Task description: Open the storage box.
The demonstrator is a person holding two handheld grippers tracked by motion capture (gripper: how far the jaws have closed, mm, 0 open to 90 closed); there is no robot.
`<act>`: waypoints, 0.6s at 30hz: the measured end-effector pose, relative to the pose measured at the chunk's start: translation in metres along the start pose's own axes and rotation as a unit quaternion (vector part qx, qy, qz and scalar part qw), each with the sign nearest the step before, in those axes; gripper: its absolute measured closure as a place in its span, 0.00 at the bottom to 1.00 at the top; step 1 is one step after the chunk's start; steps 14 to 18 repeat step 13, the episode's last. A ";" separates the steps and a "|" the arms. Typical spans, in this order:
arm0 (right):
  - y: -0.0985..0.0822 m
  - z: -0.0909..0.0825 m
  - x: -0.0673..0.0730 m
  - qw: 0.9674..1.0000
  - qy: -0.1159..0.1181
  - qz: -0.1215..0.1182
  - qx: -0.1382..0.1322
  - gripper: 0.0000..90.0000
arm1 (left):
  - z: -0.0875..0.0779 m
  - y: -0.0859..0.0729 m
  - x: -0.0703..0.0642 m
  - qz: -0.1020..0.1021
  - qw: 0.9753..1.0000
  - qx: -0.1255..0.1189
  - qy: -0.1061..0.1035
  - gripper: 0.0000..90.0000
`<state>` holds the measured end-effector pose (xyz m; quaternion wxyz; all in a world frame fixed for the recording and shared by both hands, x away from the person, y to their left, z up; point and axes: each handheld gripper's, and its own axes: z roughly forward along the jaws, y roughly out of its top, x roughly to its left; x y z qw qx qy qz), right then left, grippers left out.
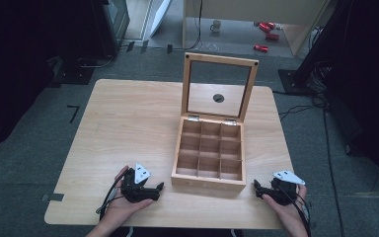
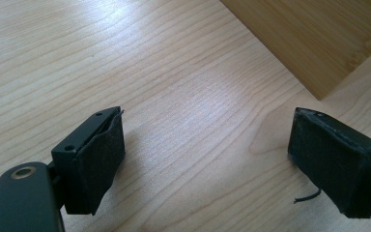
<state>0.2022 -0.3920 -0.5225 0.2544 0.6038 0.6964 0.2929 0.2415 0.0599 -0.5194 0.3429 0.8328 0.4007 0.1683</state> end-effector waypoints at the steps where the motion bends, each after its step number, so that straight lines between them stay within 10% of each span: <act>1: 0.000 0.000 0.000 1.000 0.002 0.005 0.000 0.12 | 0.000 0.000 0.000 0.000 1.000 0.000 0.000 0.15; 18: -0.002 0.003 -0.001 1.000 0.009 0.012 -0.009 0.11 | 0.000 0.000 0.000 0.001 1.000 0.000 0.000 0.15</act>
